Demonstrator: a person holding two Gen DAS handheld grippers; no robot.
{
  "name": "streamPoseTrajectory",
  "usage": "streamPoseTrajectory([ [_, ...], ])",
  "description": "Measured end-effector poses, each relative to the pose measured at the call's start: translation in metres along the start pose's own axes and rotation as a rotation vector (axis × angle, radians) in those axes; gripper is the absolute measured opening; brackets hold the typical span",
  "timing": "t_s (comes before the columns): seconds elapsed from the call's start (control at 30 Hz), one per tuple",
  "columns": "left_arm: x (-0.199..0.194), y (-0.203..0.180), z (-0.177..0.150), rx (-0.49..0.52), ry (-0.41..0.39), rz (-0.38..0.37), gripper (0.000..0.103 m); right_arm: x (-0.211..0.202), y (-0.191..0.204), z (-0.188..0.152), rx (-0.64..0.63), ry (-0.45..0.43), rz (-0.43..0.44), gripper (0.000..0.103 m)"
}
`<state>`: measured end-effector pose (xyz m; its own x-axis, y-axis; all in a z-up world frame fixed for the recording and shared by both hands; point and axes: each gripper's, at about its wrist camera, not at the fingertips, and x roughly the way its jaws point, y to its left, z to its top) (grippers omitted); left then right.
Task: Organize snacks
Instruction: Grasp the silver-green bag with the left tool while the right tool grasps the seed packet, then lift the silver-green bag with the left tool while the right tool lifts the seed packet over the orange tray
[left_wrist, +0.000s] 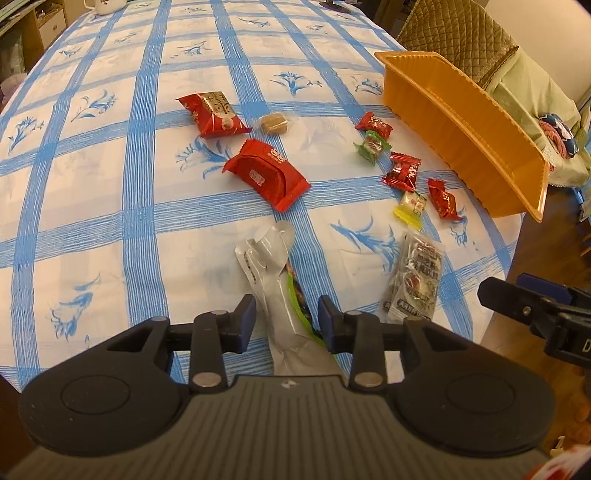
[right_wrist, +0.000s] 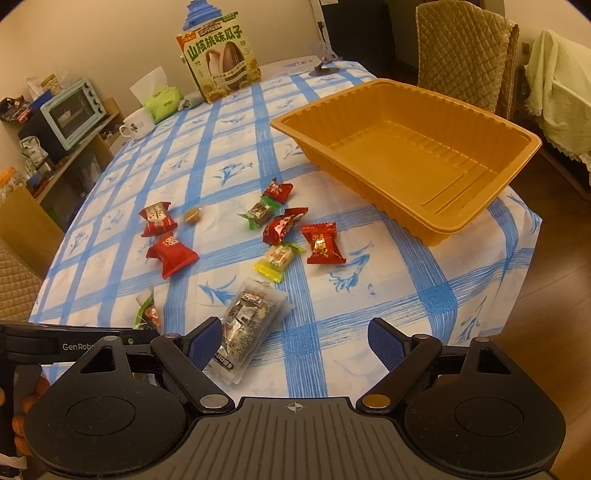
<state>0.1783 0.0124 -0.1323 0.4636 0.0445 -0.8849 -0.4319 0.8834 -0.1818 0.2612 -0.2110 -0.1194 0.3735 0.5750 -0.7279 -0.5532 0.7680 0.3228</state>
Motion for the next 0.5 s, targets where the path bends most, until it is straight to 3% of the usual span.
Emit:
streamPoseTrajectory([
  [0.1, 0.004, -0.003, 0.0, 0.027, 0.006, 0.001, 0.032, 0.0, 0.001, -0.002, 0.006, 0.004, 0.003, 0.086],
  [0.2, 0.007, -0.004, -0.001, 0.056, -0.005, 0.005, 0.024, 0.0, 0.003, -0.004, 0.009, 0.007, 0.007, 0.086],
  [0.4, 0.001, -0.003, -0.001, 0.153, -0.018, 0.0, 0.023, 0.0, 0.009, -0.007, 0.028, 0.014, 0.009, 0.086],
  [0.5, -0.006, -0.001, 0.002, 0.2, -0.042, 0.005, 0.023, 0.003, 0.014, -0.006, 0.043, 0.018, 0.014, 0.08],
])
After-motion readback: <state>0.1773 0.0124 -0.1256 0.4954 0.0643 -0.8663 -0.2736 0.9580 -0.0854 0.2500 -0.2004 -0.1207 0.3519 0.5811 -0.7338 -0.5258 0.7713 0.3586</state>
